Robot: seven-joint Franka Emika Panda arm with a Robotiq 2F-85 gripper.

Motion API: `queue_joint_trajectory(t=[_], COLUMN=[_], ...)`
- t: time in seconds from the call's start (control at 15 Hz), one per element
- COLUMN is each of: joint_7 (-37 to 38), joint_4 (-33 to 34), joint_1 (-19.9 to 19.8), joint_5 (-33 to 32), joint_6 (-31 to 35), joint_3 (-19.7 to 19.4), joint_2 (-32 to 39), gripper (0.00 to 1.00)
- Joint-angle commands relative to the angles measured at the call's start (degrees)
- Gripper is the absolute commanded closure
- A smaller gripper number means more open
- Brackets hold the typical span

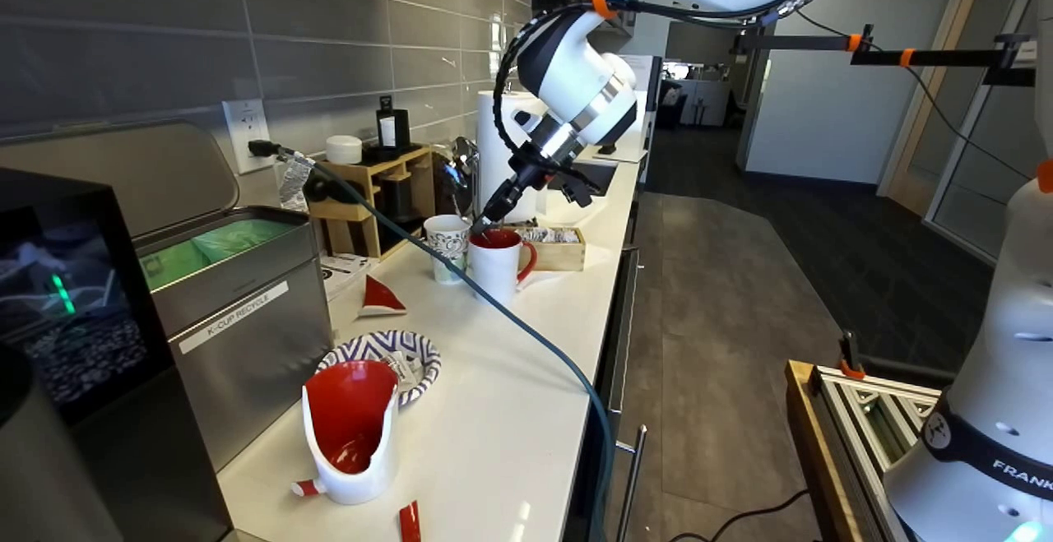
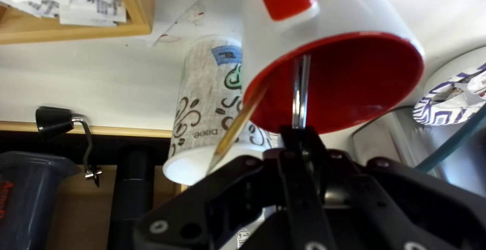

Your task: Put the spoon in the cup

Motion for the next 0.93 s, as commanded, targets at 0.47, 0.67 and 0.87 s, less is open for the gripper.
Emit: queue_joint_trajectory(t=[0.47, 0.67, 0.87], joint_7=[-2.8, -4.9, -7.3], joint_4=[-0.7, -2.3, -5.4], joint_1=[-0.9, -0.9, -0.7], joint_5=[1.7, 1.7, -0.3], joint_6=[0.4, 0.0, -1.8], joint_3=[1.0, 0.9, 0.2], joint_2=[-1.1, -4.6, -10.3], gripper=[0.31, 0.08, 0.00])
